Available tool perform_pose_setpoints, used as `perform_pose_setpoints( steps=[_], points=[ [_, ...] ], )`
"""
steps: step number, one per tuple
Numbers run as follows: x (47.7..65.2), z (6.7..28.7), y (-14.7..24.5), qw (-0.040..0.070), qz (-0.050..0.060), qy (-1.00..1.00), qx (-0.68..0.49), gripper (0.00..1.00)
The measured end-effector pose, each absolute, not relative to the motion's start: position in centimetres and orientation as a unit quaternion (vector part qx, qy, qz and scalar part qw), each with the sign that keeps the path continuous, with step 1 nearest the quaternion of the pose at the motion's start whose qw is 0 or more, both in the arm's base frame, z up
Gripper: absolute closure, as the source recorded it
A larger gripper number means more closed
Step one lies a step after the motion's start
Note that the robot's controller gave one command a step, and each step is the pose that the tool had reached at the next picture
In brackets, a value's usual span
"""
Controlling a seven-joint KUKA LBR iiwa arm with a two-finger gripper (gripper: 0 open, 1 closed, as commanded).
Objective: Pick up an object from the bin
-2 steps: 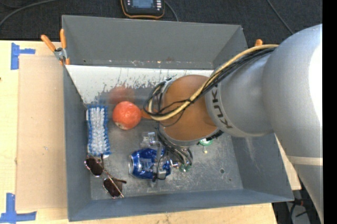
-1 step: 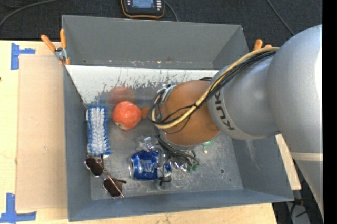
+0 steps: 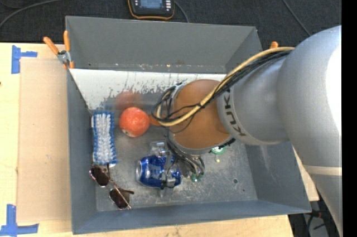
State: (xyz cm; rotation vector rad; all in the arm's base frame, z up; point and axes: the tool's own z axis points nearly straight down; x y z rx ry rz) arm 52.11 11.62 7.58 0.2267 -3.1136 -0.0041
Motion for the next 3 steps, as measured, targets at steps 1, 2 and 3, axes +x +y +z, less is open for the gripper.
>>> perform_pose_setpoints(
  steps=[1,2,3],
  points=[
    [52.1,7.6,11.6,0.01,-0.001,-0.997,0.072,1.0],
    [51.8,9.1,11.6,0.016,0.0,-0.997,0.072,1.0],
    [51.9,12.8,11.6,0.014,-0.001,-0.997,0.072,1.0]
  ],
)
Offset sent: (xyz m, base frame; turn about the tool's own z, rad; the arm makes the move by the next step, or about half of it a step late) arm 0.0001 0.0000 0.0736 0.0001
